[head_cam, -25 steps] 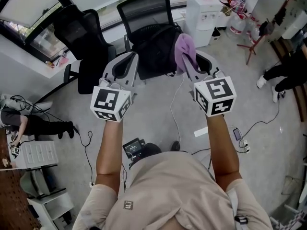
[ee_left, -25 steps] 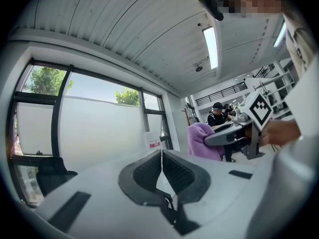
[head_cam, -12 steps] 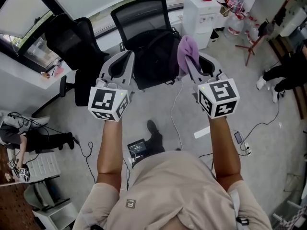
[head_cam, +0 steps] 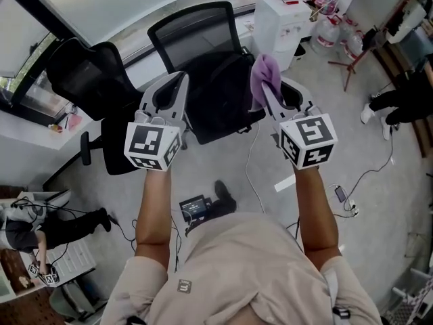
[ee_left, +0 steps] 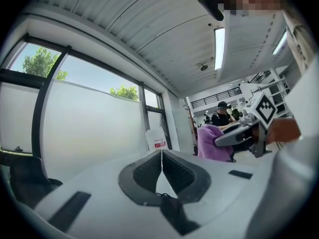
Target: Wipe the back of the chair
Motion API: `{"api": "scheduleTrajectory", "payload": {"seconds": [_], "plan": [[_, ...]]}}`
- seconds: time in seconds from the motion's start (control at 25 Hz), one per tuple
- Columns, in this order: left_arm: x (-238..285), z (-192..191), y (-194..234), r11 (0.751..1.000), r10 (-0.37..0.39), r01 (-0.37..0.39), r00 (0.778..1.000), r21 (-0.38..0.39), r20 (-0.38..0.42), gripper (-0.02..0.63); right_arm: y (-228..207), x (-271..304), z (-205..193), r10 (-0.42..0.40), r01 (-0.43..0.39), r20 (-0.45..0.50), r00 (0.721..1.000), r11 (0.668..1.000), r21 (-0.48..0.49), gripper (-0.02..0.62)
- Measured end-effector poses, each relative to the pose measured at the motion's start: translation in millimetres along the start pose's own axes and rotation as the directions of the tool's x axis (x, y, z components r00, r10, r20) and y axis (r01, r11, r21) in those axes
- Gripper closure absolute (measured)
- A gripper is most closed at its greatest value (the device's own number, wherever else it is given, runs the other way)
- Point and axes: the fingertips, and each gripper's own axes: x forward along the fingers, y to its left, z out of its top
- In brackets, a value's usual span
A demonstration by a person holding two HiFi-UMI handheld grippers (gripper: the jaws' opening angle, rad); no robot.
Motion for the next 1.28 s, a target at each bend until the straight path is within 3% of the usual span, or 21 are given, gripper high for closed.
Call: {"api": "scheduleTrajectory", "payload": {"seconds": [0.48,0.84,1.28], "plan": [[17,-12,108,0.999,-0.013,0.014,0.999,-0.035,0.044,0.594,30,90,29,-0.03,0.029,-0.027,0.999,0.999,-0.041,0.529],[12,-12,140,0.999,0.034,-0.033,0.997,-0.027,0.067,0.594,37,125,46,0.007,-0.01,-0.025,1.0,0.995,-0.1,0.529],[24,-35,177,0.993,0.121,-0.121,0.993,-0.003,0.006,0.594,24,195,43,0.114,-0.114,-0.004,0.993,0.987,-0.109,0.529]]}}
